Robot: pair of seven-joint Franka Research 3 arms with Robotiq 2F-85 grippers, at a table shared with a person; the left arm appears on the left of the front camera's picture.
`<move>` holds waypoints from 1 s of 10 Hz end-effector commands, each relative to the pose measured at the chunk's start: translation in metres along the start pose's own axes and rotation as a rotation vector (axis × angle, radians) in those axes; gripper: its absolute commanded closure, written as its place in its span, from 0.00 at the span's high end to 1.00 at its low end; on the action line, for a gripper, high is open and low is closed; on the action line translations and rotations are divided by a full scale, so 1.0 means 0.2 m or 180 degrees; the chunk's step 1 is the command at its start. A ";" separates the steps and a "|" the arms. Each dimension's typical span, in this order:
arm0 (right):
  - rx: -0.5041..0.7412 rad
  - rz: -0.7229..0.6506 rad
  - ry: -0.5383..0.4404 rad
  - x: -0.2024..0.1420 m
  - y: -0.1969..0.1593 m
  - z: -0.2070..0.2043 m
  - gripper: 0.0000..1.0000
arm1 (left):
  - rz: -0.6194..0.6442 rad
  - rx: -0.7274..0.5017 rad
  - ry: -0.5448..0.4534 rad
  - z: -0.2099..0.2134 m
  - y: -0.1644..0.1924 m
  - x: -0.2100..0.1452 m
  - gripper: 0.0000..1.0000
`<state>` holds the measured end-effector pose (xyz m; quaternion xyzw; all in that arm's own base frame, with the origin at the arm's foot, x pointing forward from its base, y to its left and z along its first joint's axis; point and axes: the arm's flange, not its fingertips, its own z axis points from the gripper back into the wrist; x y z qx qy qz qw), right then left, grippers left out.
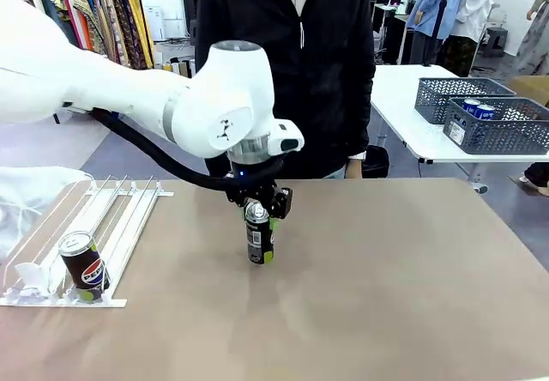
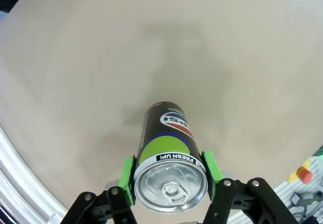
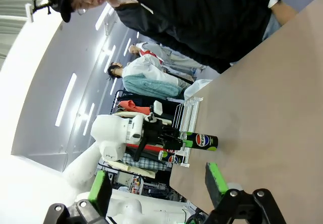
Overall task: Retrieve and store the cans from the dispenser.
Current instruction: Pick up one can from the Automatic Can Dispenser and place it in the middle of the table.
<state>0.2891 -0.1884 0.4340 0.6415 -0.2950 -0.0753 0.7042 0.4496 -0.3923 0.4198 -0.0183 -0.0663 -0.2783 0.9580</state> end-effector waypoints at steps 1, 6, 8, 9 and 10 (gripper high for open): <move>0.0018 0.0016 0.0007 0.01 0.02 0.00 1.00 | 0.0019 0.0172 -0.0002 0.02 -0.02 0.02 0.00; 0.0018 0.0016 0.0007 0.01 0.02 0.00 1.00 | 0.0031 0.0049 0.0157 0.00 -0.01 0.04 0.18; 0.0018 0.0016 0.0007 0.01 0.02 0.00 1.00 | 0.0039 0.0005 0.0149 0.02 0.00 0.04 1.00; 0.0018 0.0016 0.0007 0.01 0.02 0.00 1.00 | 0.0068 -0.0015 0.0126 0.04 0.01 0.03 1.00; 0.0018 0.0016 0.0007 0.01 0.02 0.00 1.00 | 0.0106 -0.0048 0.0082 0.06 0.03 0.04 1.00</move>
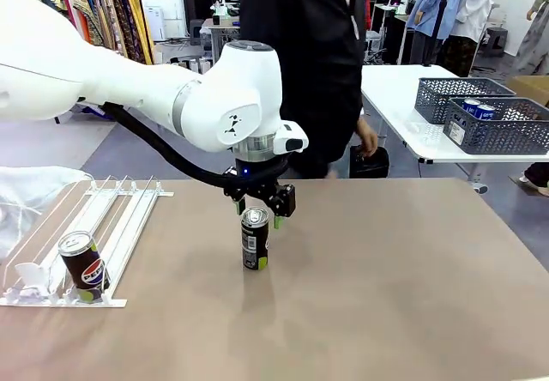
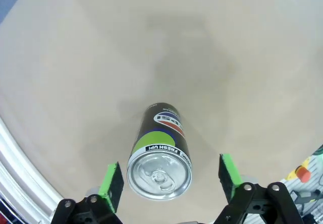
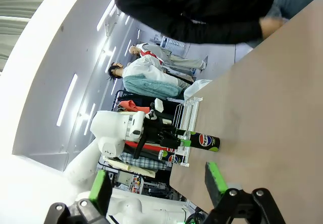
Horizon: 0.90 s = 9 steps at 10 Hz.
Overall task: Retrieve and store the cans from the dispenser.
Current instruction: Pick up one can from the Automatic Can Dispenser and place it in the middle of the table.
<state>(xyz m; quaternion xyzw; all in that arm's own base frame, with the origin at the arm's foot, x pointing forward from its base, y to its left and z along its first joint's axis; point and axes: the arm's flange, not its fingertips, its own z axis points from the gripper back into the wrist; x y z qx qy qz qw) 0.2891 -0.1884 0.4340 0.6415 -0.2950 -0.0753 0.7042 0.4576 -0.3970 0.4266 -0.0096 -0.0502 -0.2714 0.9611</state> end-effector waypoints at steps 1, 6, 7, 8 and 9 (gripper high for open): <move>0.0018 0.0016 0.0007 0.01 0.02 0.00 1.00 | 0.0117 -0.0098 -0.0138 0.09 0.06 -0.02 1.00; 0.0018 0.0016 0.0007 0.01 0.02 0.00 1.00 | 0.0477 -0.0726 -0.0665 0.87 0.55 -0.39 1.00; 0.0018 0.0016 0.0007 0.01 0.02 0.00 1.00 | 0.0548 -0.0970 -0.0678 0.95 0.71 -0.50 1.00; 0.0018 0.0016 0.0007 0.01 0.02 0.00 1.00 | 0.0681 -0.1234 -0.0801 1.01 0.89 -0.63 1.00; 0.0018 0.0016 0.0007 0.01 0.02 0.00 1.00 | 0.0975 -0.1434 -0.0987 1.04 1.10 -0.79 1.00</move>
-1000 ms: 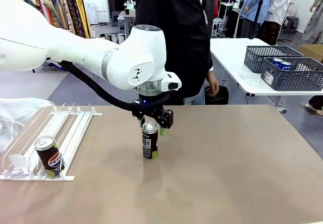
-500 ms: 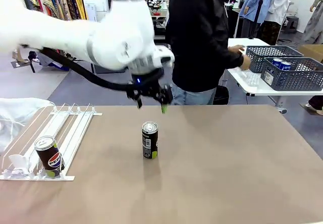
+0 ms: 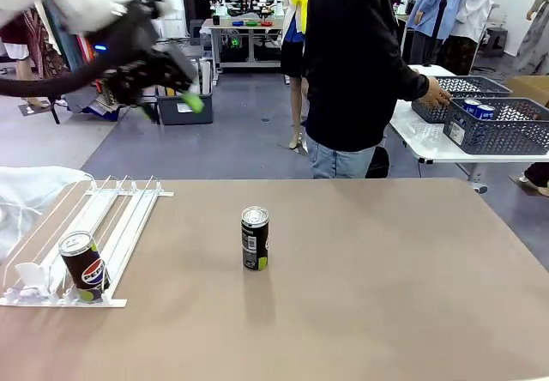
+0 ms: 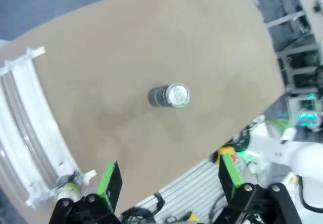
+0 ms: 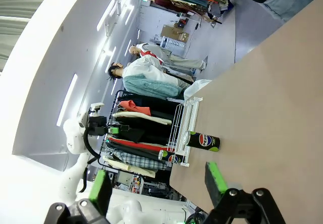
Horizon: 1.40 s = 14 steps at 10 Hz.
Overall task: Retrieve and store the cans from the dispenser.
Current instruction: Pick up one can from the Automatic Can Dispenser and place it in the middle of the table.
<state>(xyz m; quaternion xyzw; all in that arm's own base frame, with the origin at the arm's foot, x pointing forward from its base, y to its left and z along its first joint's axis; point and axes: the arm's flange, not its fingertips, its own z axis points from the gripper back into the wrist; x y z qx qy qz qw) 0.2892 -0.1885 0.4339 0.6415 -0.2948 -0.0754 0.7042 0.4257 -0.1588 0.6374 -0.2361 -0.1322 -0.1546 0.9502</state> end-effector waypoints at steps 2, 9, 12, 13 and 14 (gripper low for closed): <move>0.0018 0.0017 0.0006 0.01 0.02 0.00 1.00 | 0.0659 -0.0654 -0.0268 0.21 0.57 -0.30 1.00; 0.0018 0.0017 0.0006 0.01 0.02 0.00 1.00 | 0.0969 -0.2093 -0.0707 0.17 1.24 -0.85 1.00; 0.0018 0.0017 0.0006 0.01 0.02 0.00 1.00 | 0.0896 -0.2284 -0.1037 0.20 1.26 -0.89 1.00; 0.0018 0.0017 0.0006 0.01 0.02 0.00 1.00 | 0.0896 -0.2284 -0.1037 0.20 1.26 -0.89 1.00; 0.0018 0.0017 0.0006 0.01 0.02 0.00 1.00 | 0.0896 -0.2284 -0.1037 0.20 1.26 -0.89 1.00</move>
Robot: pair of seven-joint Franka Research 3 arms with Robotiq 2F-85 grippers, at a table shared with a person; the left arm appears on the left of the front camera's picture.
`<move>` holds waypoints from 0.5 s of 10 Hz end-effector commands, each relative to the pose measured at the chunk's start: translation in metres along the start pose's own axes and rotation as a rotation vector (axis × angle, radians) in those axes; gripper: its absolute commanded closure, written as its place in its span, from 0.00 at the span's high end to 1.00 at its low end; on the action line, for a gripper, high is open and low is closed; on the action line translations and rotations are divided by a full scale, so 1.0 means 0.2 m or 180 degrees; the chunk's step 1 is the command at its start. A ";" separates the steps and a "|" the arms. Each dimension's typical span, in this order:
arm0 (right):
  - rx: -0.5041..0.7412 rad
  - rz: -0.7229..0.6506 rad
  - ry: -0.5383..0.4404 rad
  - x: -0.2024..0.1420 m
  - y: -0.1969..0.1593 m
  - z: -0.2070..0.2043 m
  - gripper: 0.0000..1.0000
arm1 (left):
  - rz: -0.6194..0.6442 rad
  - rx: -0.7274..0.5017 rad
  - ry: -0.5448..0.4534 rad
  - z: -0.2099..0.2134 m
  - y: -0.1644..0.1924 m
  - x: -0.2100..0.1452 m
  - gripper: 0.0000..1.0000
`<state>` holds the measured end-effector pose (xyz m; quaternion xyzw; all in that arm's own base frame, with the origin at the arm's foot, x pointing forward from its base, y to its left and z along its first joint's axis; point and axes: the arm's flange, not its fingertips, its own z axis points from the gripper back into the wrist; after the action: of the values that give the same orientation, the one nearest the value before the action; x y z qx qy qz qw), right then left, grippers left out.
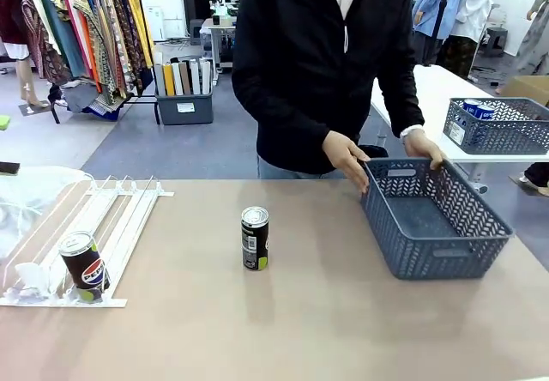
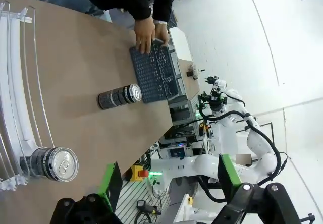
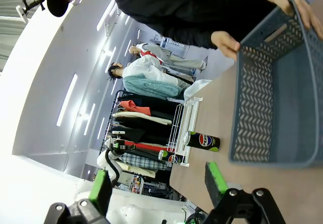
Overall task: Retrieve and store the cans from the dispenser.
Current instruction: Pick up one can from the Automatic Can Dispenser and place it in the middle of the table.
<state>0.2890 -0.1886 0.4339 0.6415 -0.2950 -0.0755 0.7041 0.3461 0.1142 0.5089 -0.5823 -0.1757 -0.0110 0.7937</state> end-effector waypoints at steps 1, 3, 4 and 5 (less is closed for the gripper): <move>0.0018 0.0017 0.0008 0.01 0.02 0.00 1.00 | -0.0073 -0.0073 -0.0022 0.00 -0.01 0.00 1.00; 0.0018 0.0017 0.0008 0.01 0.02 0.00 1.00 | -0.0073 -0.0073 -0.0022 0.00 -0.01 0.00 1.00; 0.0018 0.0017 0.0008 0.01 0.02 0.00 1.00 | -0.0073 -0.0073 -0.0022 0.00 -0.01 0.00 1.00; 0.0018 0.0017 0.0008 0.01 0.02 0.00 1.00 | -0.0073 -0.0073 -0.0022 0.00 -0.01 0.00 1.00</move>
<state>0.2890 -0.1886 0.4340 0.6415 -0.2950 -0.0755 0.7041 0.3460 0.1135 0.5096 -0.5824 -0.1761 -0.0114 0.7935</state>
